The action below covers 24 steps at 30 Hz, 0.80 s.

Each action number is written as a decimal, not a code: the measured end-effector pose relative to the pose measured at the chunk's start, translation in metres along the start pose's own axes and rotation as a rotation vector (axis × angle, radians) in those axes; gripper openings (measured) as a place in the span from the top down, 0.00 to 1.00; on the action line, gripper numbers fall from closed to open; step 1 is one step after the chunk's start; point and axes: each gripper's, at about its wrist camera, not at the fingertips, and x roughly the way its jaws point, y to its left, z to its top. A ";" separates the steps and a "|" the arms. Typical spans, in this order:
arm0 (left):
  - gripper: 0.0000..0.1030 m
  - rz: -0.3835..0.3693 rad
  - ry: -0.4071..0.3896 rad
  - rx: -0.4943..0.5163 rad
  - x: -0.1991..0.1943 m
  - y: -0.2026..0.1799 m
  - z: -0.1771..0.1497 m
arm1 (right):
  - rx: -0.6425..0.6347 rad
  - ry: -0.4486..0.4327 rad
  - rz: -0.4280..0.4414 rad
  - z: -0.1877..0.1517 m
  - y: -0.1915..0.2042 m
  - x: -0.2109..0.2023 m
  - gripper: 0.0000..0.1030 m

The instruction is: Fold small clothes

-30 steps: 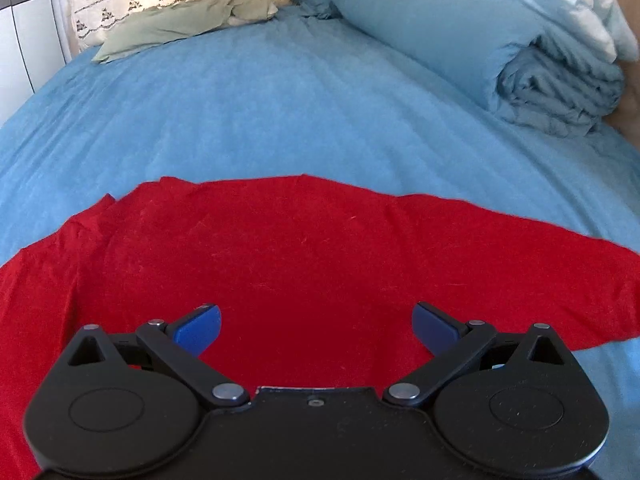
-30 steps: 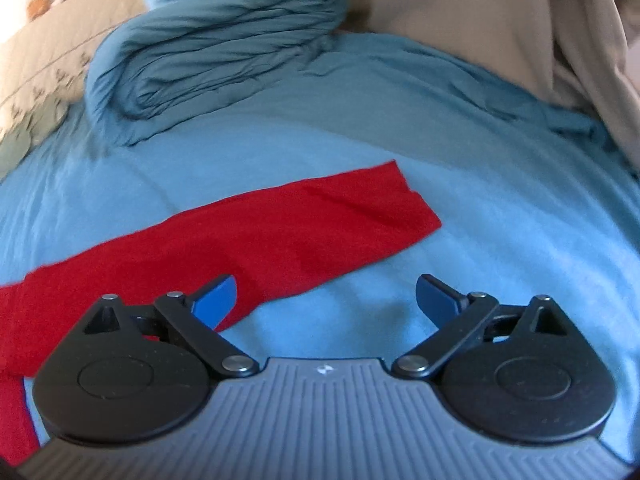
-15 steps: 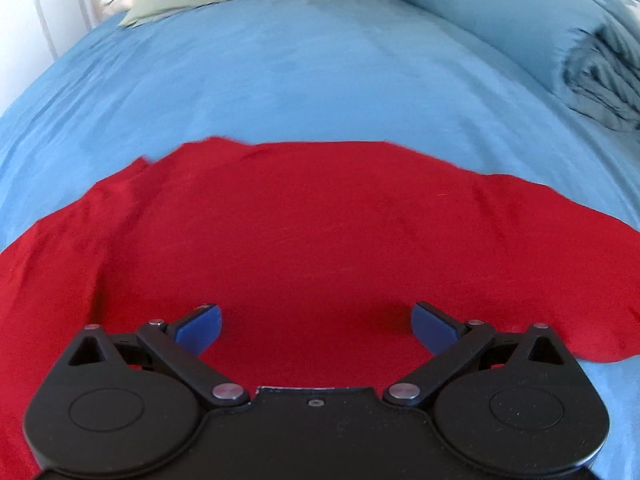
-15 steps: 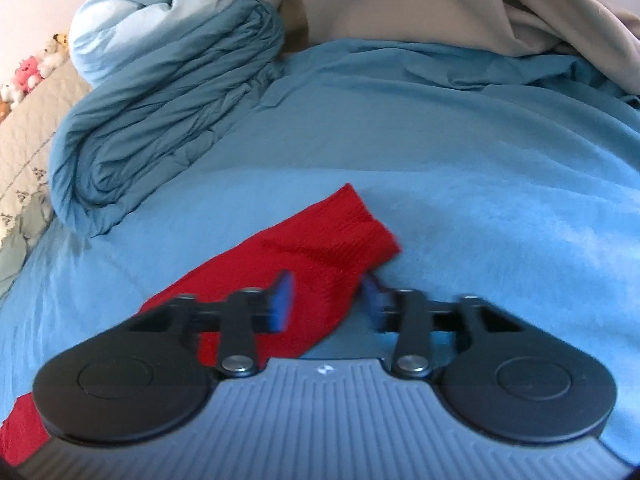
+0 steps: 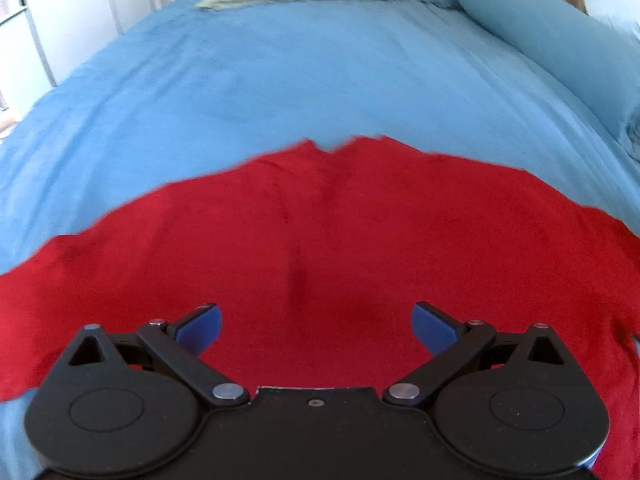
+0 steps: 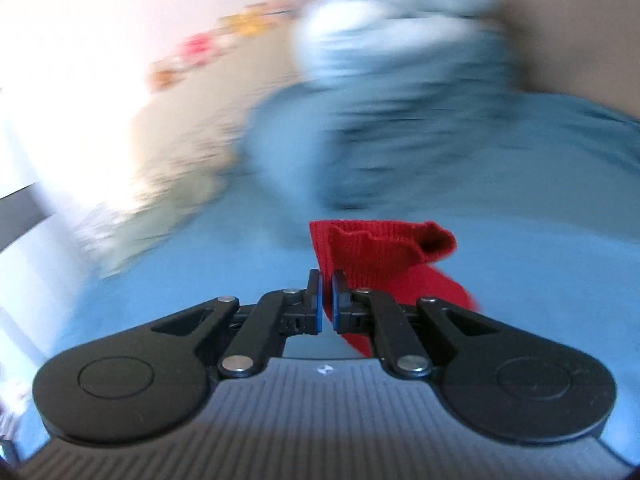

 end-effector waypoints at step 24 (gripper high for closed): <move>0.00 -0.133 0.009 -0.169 -0.026 0.134 -0.048 | -0.419 0.468 0.527 -0.272 0.245 0.093 0.67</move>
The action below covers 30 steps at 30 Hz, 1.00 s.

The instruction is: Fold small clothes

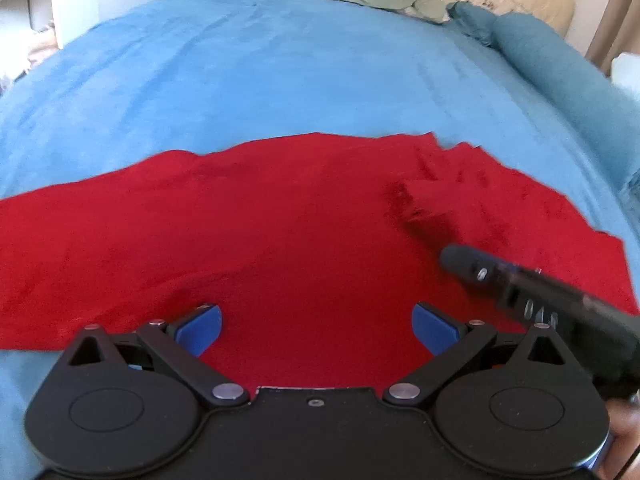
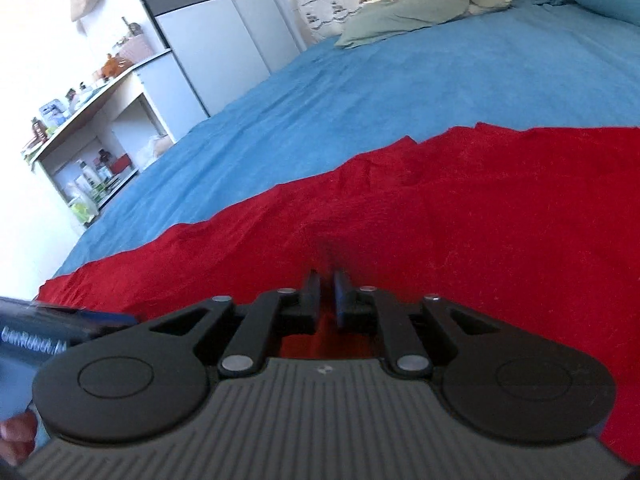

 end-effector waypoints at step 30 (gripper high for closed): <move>0.96 -0.102 -0.144 -0.130 0.031 -0.087 0.050 | -0.070 -0.085 -0.244 -0.042 -0.071 -0.144 0.10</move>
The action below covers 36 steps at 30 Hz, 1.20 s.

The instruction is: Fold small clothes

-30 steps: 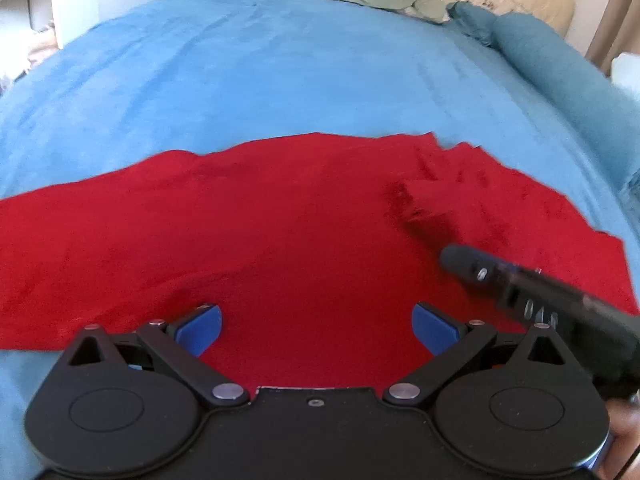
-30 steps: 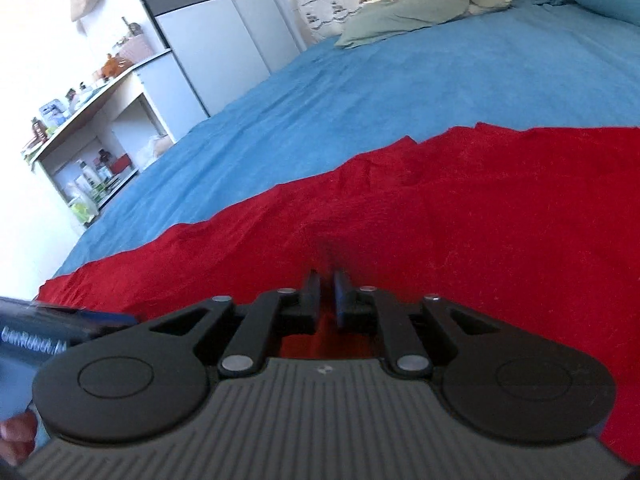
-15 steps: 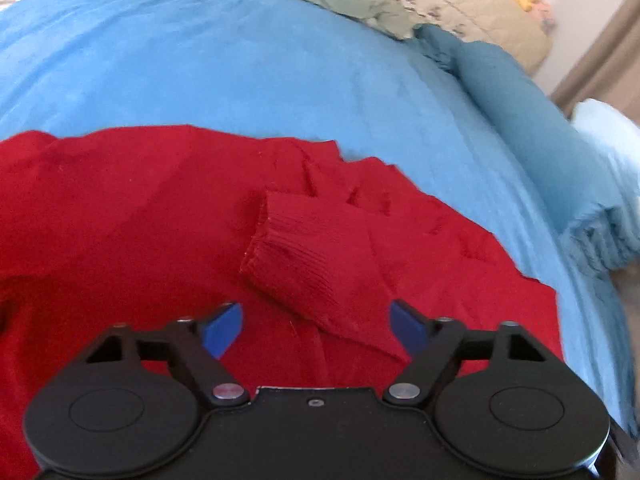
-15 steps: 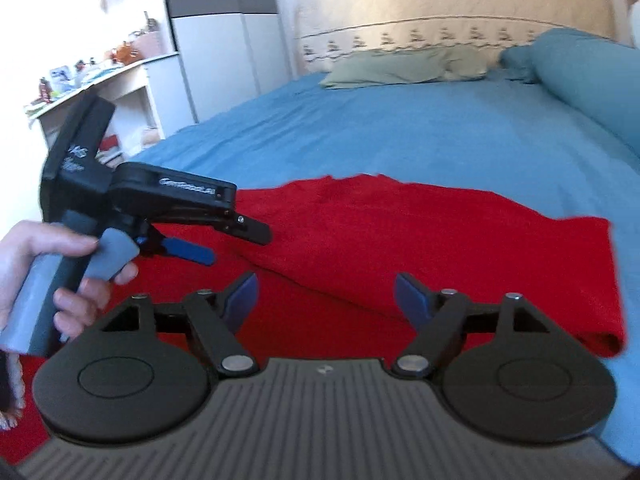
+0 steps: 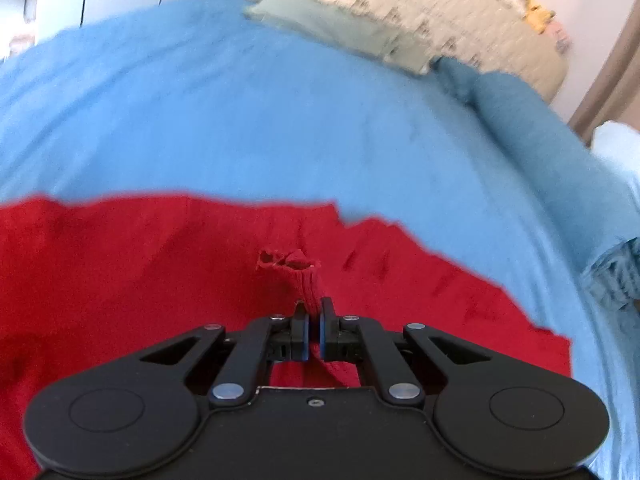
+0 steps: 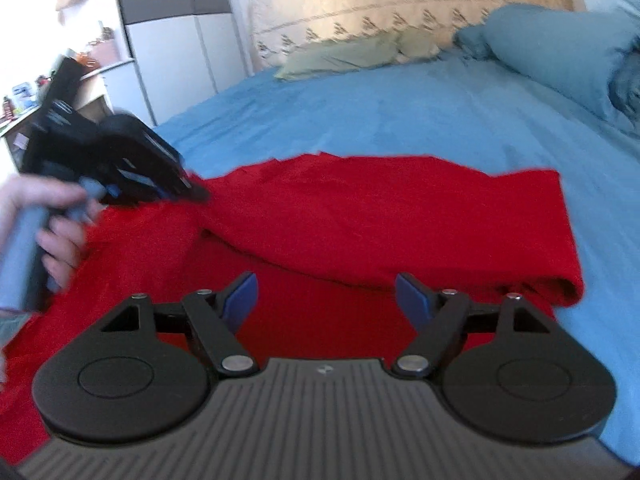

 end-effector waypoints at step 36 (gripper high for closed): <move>0.11 0.130 -0.109 0.168 -0.032 0.039 -0.039 | -0.329 0.034 -0.453 -0.014 -0.015 0.018 0.03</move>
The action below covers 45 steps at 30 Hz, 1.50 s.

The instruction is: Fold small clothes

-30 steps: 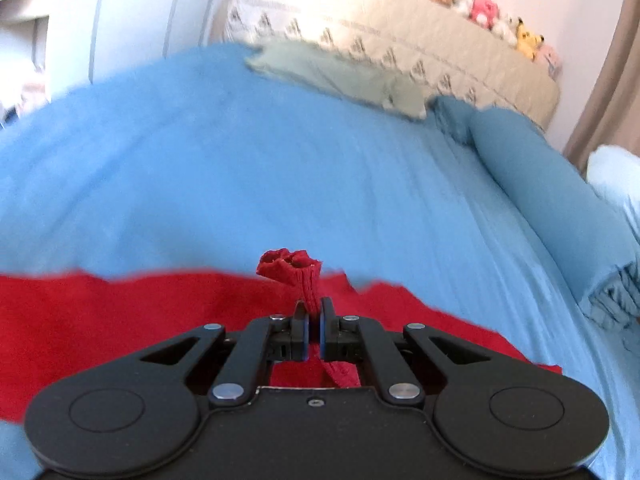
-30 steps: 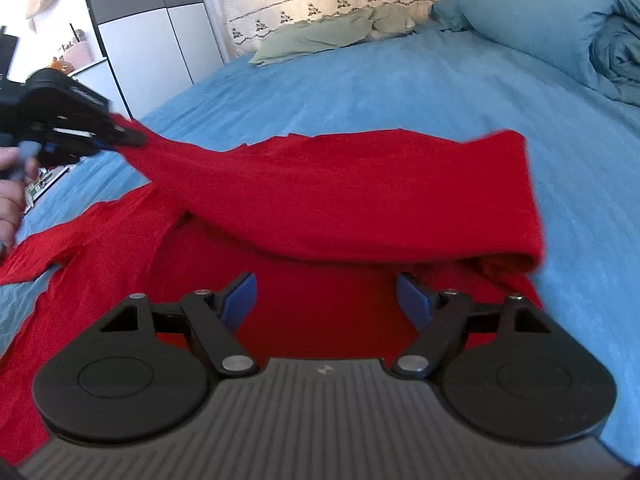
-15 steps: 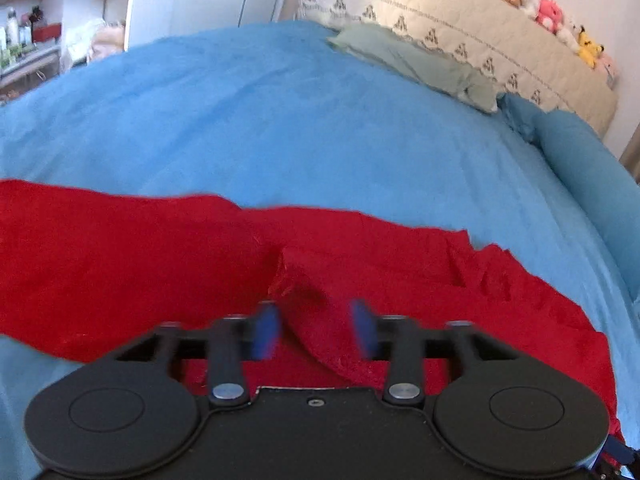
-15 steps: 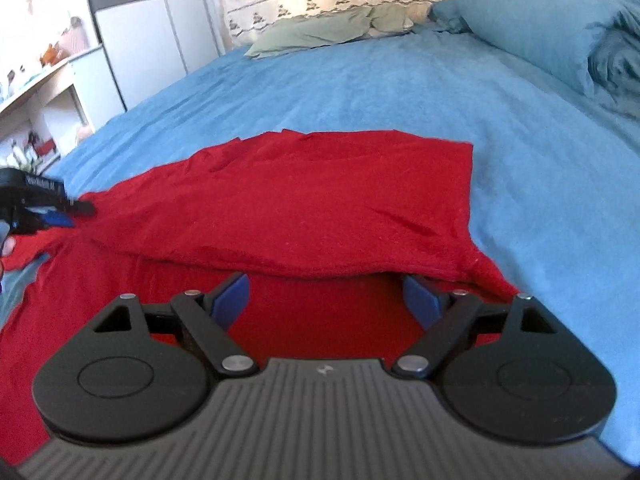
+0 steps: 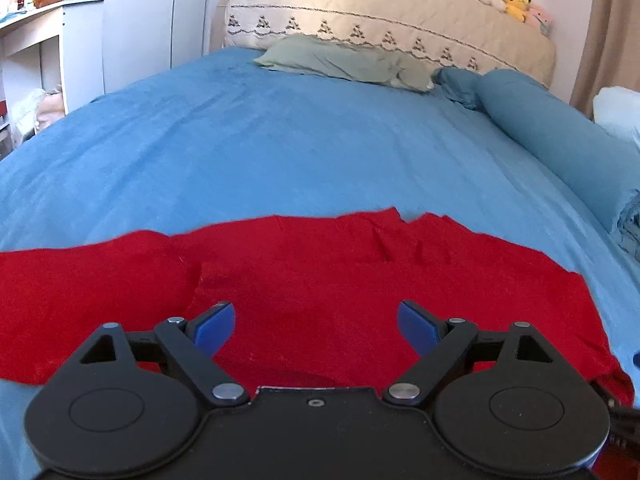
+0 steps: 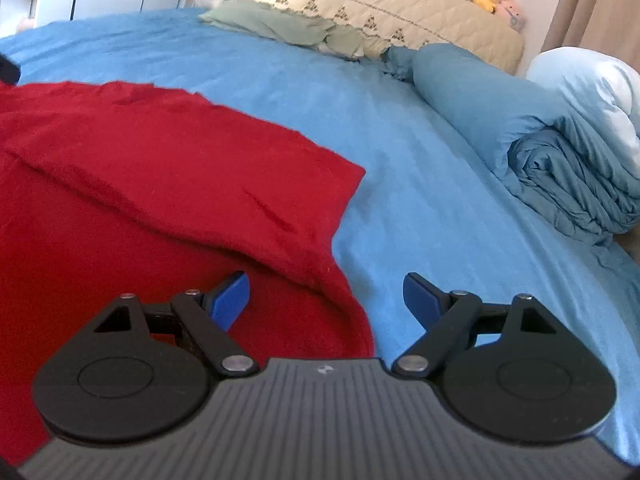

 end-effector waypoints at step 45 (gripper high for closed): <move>0.02 -0.027 0.062 0.089 0.020 0.006 -0.017 | 0.236 0.013 0.244 0.029 -0.002 0.011 0.00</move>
